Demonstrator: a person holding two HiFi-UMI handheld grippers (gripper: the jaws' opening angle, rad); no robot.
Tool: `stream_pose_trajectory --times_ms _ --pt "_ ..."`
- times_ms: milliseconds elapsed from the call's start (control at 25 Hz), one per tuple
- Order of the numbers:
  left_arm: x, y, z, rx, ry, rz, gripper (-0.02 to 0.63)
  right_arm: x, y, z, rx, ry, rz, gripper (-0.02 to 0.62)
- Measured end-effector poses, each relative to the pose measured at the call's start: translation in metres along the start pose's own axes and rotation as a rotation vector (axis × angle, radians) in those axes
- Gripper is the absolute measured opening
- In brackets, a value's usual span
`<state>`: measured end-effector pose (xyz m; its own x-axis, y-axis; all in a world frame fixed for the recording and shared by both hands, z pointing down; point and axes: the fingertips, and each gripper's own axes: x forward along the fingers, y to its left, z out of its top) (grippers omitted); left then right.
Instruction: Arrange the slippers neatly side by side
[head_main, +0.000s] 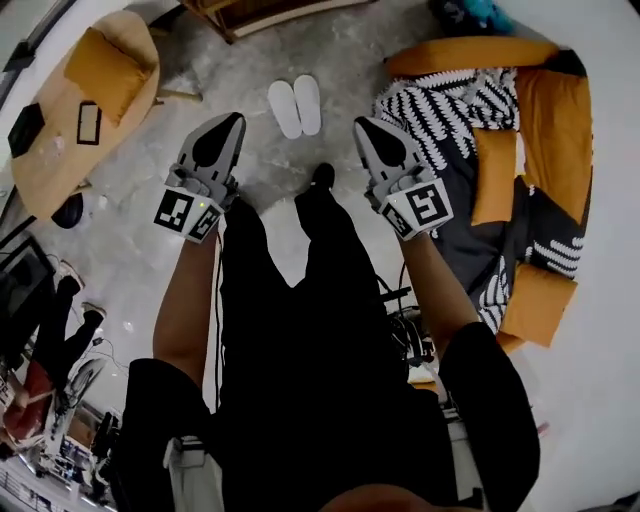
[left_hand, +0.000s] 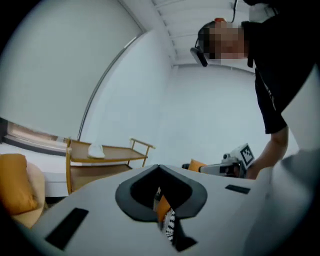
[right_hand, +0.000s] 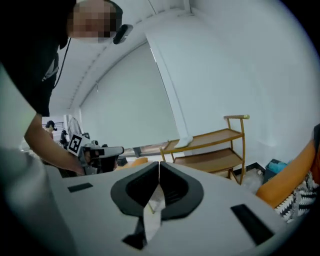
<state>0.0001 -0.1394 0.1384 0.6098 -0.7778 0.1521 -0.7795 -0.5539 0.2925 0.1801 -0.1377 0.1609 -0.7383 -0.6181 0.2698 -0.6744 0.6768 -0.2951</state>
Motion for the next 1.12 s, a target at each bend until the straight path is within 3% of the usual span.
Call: stream_pose_trajectory --times_ms 160,360,480,760,1120 --pt "-0.025 -0.042 0.087 -0.035 -0.105 0.014 0.015 -0.045 0.017 0.056 0.078 -0.015 0.057 0.034" --pt "-0.064 -0.083 0.149 0.047 -0.138 0.006 0.015 -0.081 0.038 0.106 0.007 -0.077 0.062 0.032" --pt "-0.087 -0.103 0.171 0.056 -0.179 -0.015 0.015 -0.092 0.056 0.131 -0.059 -0.117 0.074 0.032" --pt "-0.142 -0.150 0.171 0.128 -0.245 0.016 0.015 -0.134 0.102 0.153 -0.146 -0.182 0.060 0.032" --pt "-0.257 -0.199 0.145 0.161 -0.291 0.256 0.015 -0.202 0.163 0.137 -0.181 -0.216 0.002 0.031"
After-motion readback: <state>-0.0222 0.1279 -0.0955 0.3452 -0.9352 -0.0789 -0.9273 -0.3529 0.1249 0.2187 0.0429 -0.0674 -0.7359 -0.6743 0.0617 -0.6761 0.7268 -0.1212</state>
